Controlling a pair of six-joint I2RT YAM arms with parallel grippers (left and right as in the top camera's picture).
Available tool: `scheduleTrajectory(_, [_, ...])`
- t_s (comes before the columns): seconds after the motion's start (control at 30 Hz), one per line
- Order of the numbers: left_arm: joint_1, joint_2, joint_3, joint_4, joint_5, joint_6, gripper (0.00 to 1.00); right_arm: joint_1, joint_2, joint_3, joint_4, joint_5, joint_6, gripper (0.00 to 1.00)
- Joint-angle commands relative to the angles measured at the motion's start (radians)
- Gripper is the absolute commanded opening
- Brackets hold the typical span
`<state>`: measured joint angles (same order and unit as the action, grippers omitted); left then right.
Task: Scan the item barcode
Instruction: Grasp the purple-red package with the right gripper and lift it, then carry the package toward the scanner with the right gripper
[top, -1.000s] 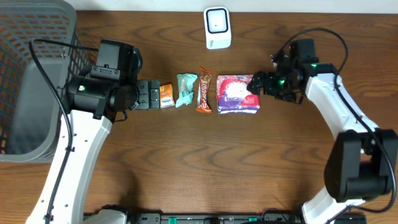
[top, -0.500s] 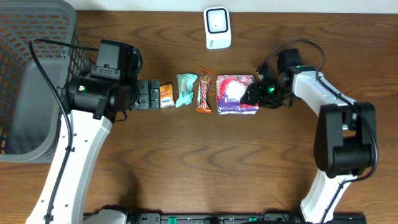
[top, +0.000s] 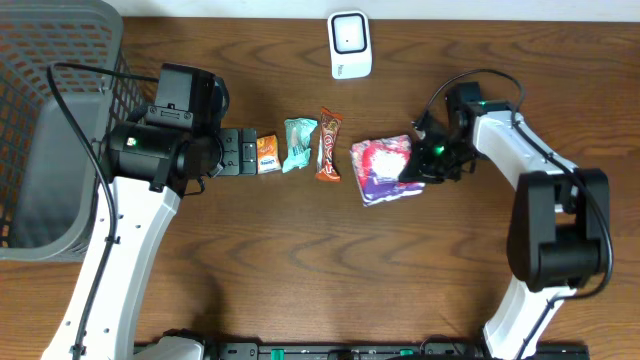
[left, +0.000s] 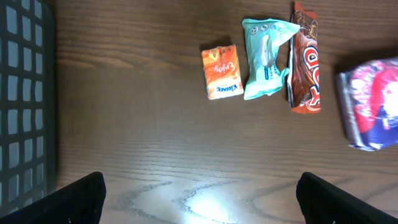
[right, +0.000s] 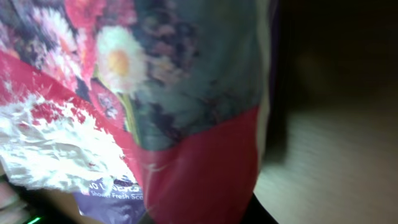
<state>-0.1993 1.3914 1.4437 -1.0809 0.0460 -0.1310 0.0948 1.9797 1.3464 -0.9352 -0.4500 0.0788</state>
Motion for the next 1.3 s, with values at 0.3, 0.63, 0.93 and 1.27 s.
scheduleTrajectory(0.3, [-0.001, -0.005, -0.002, -0.004, -0.009, -0.002, 0.98, 0.102, -0.403, 0.052, -0.134, 0.996, 0.278, 0.01])
scheduleTrajectory(0.63, [-0.001, -0.005, -0.002, -0.004, -0.009, -0.002, 0.98, 0.116, -0.332, -0.036, -0.121, 1.179, 0.332, 0.01])
scheduleTrajectory(0.93, [-0.001, -0.005, -0.002, -0.004, -0.009, -0.002, 0.98, 0.133, -0.168, -0.050, -0.066, 1.181, 0.317, 0.02])
scheduleTrajectory(1.27, [-0.001, -0.005, -0.002, -0.004, -0.009, -0.002, 0.98, 0.345, -0.098, -0.048, 0.058, 1.019, 0.317, 0.41])
